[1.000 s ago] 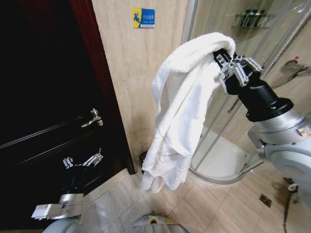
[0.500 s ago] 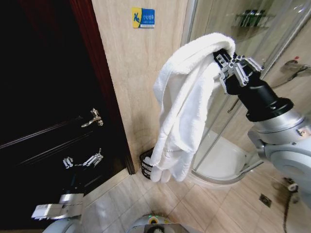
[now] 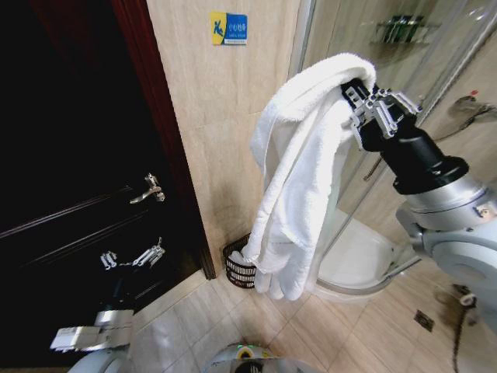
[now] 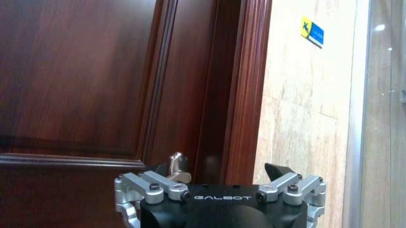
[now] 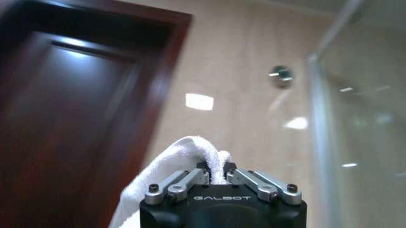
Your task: Discard the used towel into the hamper.
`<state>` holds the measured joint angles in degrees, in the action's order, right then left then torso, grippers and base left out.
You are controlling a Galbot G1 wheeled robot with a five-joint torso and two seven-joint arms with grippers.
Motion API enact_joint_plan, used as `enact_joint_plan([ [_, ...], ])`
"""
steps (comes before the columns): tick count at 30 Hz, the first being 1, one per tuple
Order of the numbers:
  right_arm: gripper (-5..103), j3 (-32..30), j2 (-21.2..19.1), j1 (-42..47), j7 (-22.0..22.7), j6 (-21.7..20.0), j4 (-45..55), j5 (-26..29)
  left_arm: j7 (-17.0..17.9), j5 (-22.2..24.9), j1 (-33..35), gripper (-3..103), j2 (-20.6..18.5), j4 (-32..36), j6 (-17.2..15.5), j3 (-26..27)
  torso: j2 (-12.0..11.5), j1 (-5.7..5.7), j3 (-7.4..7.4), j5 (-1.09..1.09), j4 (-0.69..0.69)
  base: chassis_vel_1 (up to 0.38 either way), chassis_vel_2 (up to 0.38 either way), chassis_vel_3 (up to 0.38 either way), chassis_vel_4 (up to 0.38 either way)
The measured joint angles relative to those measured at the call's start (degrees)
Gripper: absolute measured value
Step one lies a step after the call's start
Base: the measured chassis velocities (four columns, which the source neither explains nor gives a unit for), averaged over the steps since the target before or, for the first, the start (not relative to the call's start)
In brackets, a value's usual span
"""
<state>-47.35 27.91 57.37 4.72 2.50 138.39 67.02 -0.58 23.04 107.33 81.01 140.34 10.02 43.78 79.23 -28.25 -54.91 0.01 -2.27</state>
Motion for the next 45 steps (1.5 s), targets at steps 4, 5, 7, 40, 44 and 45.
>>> enact_joint_plan([
  [4,10,-4.0,0.08,-0.25,0.65,-0.71,-7.04,-2.12,0.0,0.0,0.0,100,0.0,0.0,0.0,0.0,0.0,0.0,0.0,0.01,0.0,0.0,0.0,0.0,0.0],
  [5,10,-4.66,0.09,-0.3,0.75,-0.82,-8.23,-2.48,0.0,0.0,0.0,100,0.0,0.0,0.0,0.0,0.0,0.0,0.0,0.01,0.0,0.0,0.0,0.0,0.0],
  [7,10,-6.7,0.14,-0.43,1.07,-1.21,-11.8,-3.56,0.0,0.0,0.0,100,0.0,0.0,0.0,0.0,0.0,0.0,0.0,0.02,0.0,0.0,0.0,0.0,0.0],
  [40,10,-11.16,-2.18,6.12,-0.5,-5.23,2.75,2.93,0.0,0.0,0.0,100,0.0,0.0,0.0,0.0,0.0,0.0,0.0,-0.01,0.01,0.0,0.0,0.0,0.0],
  [44,10,-10.67,-3.76,4.5,1.99,-7.15,5.05,3.55,0.0,0.0,0.0,100,0.0,0.0,0.0,0.0,0.0,0.0,0.01,-0.04,0.0,0.0,0.0,0.0,0.0],
  [45,10,-10.57,-3.55,3.95,2.45,-7.68,5.06,3.55,0.0,0.0,0.0,100,0.0,0.0,0.0,0.0,0.0,0.0,0.01,-0.02,-0.02,0.0,0.0,0.0,0.0],
])
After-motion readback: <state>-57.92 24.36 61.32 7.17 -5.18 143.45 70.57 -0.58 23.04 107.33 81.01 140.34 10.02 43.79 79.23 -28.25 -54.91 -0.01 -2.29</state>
